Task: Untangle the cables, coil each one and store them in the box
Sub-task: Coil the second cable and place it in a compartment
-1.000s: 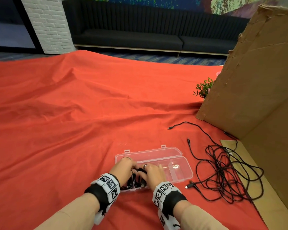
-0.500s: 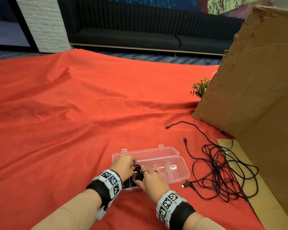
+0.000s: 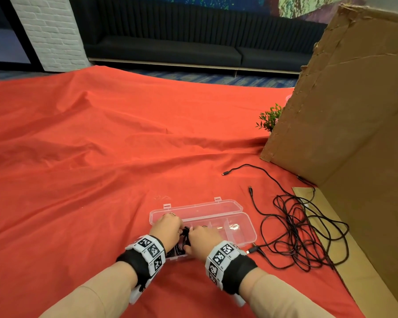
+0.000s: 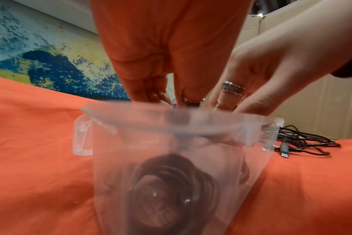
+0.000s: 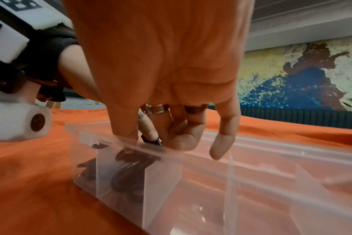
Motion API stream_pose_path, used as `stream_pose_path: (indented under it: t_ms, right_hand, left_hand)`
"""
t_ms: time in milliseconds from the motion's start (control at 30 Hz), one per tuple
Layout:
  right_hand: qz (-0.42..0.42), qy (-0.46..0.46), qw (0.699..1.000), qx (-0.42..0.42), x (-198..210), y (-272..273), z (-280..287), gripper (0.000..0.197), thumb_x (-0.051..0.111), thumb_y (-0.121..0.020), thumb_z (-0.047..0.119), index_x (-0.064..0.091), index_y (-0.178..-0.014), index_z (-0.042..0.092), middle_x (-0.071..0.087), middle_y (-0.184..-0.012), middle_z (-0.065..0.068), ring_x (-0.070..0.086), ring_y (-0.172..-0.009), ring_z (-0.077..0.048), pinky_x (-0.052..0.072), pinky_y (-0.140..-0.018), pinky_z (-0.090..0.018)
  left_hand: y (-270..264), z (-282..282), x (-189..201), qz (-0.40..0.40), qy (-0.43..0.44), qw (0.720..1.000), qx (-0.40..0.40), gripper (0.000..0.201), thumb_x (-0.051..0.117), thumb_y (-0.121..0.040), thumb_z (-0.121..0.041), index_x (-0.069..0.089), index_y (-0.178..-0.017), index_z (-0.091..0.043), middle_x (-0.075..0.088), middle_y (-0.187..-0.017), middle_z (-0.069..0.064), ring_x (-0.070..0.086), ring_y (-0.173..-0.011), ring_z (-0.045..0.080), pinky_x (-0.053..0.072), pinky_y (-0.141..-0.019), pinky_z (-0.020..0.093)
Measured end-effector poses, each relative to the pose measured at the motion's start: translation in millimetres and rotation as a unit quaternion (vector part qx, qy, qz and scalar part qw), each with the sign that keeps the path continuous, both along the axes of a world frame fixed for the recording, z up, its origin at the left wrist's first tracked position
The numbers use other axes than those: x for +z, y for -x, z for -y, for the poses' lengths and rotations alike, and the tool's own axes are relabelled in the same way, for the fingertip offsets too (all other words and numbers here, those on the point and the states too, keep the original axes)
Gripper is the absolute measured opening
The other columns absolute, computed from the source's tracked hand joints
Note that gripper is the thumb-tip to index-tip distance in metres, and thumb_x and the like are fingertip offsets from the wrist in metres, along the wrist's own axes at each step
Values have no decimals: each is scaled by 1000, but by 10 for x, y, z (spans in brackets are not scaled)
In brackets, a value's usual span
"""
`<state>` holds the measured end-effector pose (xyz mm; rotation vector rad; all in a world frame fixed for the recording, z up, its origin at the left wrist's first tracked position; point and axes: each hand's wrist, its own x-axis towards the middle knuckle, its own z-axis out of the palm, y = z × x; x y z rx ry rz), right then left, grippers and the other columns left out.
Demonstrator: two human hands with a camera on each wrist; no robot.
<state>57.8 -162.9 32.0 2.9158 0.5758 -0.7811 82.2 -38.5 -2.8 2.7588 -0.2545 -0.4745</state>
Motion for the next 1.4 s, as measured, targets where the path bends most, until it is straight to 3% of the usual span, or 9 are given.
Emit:
stream_pose_path:
  t_ms: [100, 233, 433, 633, 833, 967, 1067, 1267, 1400]
  right_hand:
    - [-15, 26, 999, 23, 17, -51, -70, 32, 43, -95, 24, 57, -111, 0, 56, -120, -19, 54, -112, -35, 26, -107, -56]
    - [-16, 35, 998, 51, 25, -44, -66, 34, 40, -97, 24, 58, -110, -1, 56, -119, -19, 53, -113, -37, 28, -105, -58]
    - [-14, 1, 997, 78, -7, -98, -2, 39, 43, -96, 31, 58, -107, -3, 59, -112, -20, 56, -104, -36, 46, -84, -45]
    - [-48, -42, 998, 23, -19, -142, 94, 38, 46, -94, 32, 58, -105, -2, 63, -103, -19, 61, -93, -33, 45, -71, -37]
    - [-79, -196, 967, -142, -115, -212, 335, 26, 48, -96, 17, 65, -111, 4, 67, -115, -10, 62, -84, -22, 50, -74, -28]
    - [-39, -221, 964, -143, -226, -109, 291, 28, 49, -95, 18, 64, -117, 11, 69, -113, -9, 67, -93, -23, 50, -79, -27]
    - [-48, -248, 954, -163, -332, -6, 270, 29, 47, -97, 21, 62, -120, 11, 70, -109, -11, 66, -78, -19, 50, -74, -27]
    - [-59, -232, 954, -180, -479, 73, 266, 35, 43, -96, 31, 63, -115, 9, 65, -114, -19, 63, -100, -28, 44, -98, -39]
    - [-52, -211, 960, -174, -440, 76, 240, 35, 41, -94, 32, 58, -73, 11, 66, -105, -14, 62, -91, -31, 43, -97, -41]
  left_hand:
    - [8, 3, -6, -2, -15, 1000, -3, 38, 42, -87, -4, 67, -112, -17, 58, -118, 13, 58, -108, 30, 49, -89, 37]
    - [17, 11, 15, 0, -35, 999, -9, 37, 41, -87, -4, 67, -111, -15, 56, -117, 12, 57, -108, 30, 48, -89, 36]
    - [31, 26, 40, 2, -66, 998, -15, 34, 42, -86, -2, 67, -108, -13, 56, -116, 12, 57, -106, 30, 49, -86, 38]
    - [35, 24, 67, 1, -62, 998, -29, 37, 43, -86, -4, 67, -108, -22, 58, -110, 12, 58, -104, 31, 50, -86, 39]
    - [88, 23, 42, 13, -102, 992, -68, 39, 43, -92, -8, 58, -122, -28, 53, -115, 10, 53, -112, 31, 47, -89, 39]
    - [87, 14, 21, 21, -109, 991, -69, 36, 43, -90, -7, 60, -118, -23, 54, -113, 10, 53, -113, 30, 47, -89, 40]
    - [96, 13, 26, 24, -105, 992, -66, 33, 43, -89, -8, 61, -113, -21, 55, -111, 9, 54, -112, 30, 48, -88, 40]
    - [113, -38, 56, 44, -73, 991, -103, 43, 42, -90, -9, 54, -120, -37, 57, -108, 8, 51, -110, 26, 46, -83, 38]
    - [108, -59, 79, 54, -92, 986, -125, 40, 42, -91, -11, 53, -123, -33, 56, -110, 8, 51, -112, 27, 44, -87, 38]
